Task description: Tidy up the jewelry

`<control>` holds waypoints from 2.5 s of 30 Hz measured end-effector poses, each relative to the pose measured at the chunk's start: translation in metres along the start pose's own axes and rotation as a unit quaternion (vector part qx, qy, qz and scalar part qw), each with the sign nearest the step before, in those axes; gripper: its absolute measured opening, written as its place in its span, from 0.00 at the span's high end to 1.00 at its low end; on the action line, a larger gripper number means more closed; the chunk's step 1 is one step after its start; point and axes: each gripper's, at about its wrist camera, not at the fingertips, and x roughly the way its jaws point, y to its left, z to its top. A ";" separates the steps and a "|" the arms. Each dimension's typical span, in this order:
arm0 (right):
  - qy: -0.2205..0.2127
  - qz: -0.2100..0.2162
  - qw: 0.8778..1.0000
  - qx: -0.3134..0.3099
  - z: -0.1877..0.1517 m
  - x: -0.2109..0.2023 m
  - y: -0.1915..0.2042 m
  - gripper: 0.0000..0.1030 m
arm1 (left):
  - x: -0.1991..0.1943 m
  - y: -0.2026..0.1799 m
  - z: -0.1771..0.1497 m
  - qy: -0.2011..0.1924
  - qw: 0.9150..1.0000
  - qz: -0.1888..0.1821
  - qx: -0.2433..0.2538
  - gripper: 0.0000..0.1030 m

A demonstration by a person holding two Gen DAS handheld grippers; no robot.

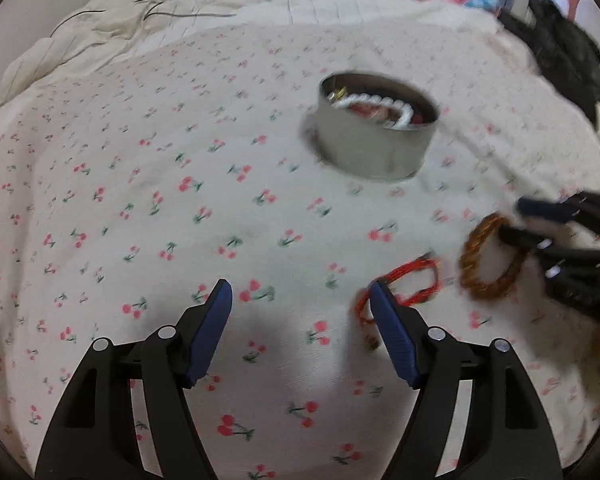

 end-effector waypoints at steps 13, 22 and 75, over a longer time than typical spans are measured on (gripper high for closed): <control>0.001 0.062 0.997 -0.039 -0.003 0.000 0.022 0.59 | 0.017 -0.030 -0.002 0.017 0.998 -0.033 0.045 0.47; 0.005 0.077 0.997 -0.018 -0.002 0.002 0.013 0.60 | 0.017 -0.014 0.003 0.008 1.000 -0.027 0.003 0.58; 0.011 0.071 0.997 -0.033 -0.001 0.004 0.019 0.85 | 0.009 -0.038 -0.006 -0.010 0.997 0.003 0.075 0.81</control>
